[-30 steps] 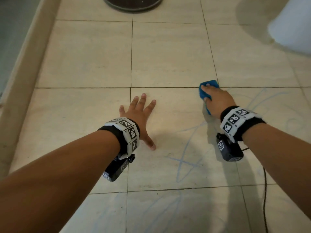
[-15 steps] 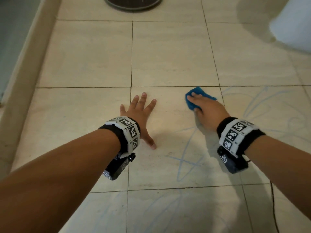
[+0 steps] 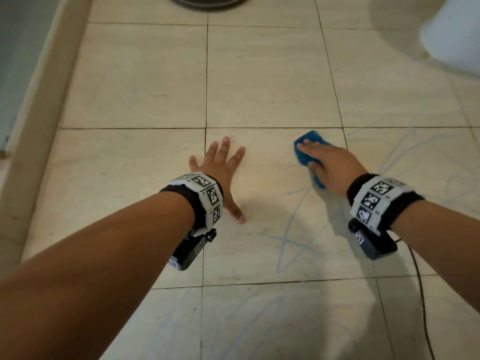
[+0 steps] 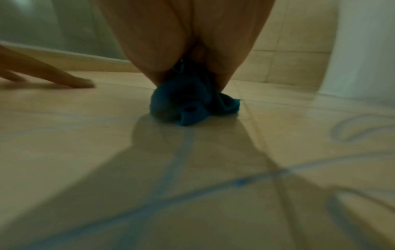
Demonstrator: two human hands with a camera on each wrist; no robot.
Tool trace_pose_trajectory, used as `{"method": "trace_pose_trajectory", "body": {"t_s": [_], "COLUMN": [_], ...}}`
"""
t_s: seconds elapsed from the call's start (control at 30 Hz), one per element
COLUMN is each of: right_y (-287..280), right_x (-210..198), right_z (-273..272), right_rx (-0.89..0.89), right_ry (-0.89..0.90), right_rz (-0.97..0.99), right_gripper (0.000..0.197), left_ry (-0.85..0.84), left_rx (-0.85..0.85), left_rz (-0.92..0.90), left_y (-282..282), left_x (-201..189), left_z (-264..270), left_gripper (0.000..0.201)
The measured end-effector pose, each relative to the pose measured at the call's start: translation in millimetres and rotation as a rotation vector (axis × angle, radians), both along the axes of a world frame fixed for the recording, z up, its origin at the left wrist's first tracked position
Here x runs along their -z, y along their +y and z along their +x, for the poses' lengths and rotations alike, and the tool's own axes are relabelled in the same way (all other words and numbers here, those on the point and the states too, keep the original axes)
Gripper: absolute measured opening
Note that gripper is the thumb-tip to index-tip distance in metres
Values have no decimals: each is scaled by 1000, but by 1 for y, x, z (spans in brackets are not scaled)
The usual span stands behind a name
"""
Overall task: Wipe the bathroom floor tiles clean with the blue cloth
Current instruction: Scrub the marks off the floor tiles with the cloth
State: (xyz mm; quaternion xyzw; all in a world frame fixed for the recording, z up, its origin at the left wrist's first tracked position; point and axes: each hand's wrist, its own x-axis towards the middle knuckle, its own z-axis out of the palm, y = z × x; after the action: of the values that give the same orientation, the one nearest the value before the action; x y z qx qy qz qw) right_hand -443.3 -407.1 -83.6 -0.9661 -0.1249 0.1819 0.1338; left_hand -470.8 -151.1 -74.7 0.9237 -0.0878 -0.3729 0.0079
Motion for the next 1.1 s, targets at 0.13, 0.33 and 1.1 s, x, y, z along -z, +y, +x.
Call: {"method": "trace_pose_trajectory", "body": {"t_s": [0.13, 0.33, 1.1], "right_y": [-16, 45, 81], "right_x": [-9, 4, 3], "right_z": [16, -36, -67], "right_rx": [233, -97, -322], "right_ry": [-23, 27, 25], "right_rz": [-84, 61, 69], "right_gripper": [49, 49, 48], "left_ry": [-4, -6, 1], "left_rx": [-3, 3, 31], "left_rz": [-5, 14, -30], "left_y": [1, 1, 11], "left_x": [-1, -2, 3], "left_z": [-1, -2, -48], "left_gripper": [155, 154, 148]}}
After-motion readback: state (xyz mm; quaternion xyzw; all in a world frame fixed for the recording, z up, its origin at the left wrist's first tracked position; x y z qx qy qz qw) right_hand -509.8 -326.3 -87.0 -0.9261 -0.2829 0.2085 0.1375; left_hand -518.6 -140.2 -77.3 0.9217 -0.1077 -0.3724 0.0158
